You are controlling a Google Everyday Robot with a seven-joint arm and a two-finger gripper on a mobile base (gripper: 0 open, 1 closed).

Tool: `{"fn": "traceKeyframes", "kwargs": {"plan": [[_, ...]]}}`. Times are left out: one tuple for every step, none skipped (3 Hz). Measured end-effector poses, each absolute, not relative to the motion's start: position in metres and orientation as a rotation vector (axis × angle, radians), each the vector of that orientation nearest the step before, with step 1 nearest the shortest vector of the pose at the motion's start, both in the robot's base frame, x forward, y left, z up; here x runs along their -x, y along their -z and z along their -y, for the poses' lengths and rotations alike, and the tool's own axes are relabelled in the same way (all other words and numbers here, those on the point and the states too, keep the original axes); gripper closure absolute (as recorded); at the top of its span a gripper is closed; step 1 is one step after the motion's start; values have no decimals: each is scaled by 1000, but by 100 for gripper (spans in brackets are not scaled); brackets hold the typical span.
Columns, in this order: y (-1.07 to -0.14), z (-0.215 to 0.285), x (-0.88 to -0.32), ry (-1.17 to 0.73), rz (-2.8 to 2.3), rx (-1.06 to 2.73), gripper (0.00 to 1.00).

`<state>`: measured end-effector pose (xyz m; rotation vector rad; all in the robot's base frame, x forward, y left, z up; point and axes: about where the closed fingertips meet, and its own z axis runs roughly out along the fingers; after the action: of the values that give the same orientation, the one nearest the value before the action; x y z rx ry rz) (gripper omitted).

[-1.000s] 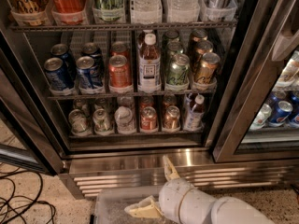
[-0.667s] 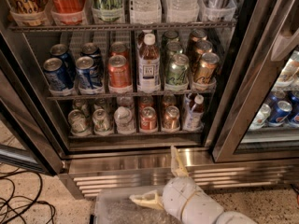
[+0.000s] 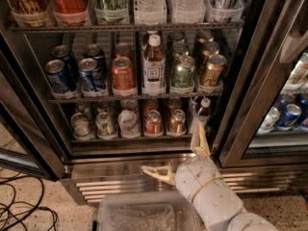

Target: Pick water bottle from bottom shelf of fridge

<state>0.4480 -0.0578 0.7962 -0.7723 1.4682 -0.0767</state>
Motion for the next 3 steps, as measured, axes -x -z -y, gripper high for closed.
{"fn": "traceKeyframes", "kwargs": {"plan": [[-775,34,-451,-25,-1518,818,0],[-739,4,-456,-134,-1572,849,0],[-717,-14,-461,-183,-1577,846,0]]}}
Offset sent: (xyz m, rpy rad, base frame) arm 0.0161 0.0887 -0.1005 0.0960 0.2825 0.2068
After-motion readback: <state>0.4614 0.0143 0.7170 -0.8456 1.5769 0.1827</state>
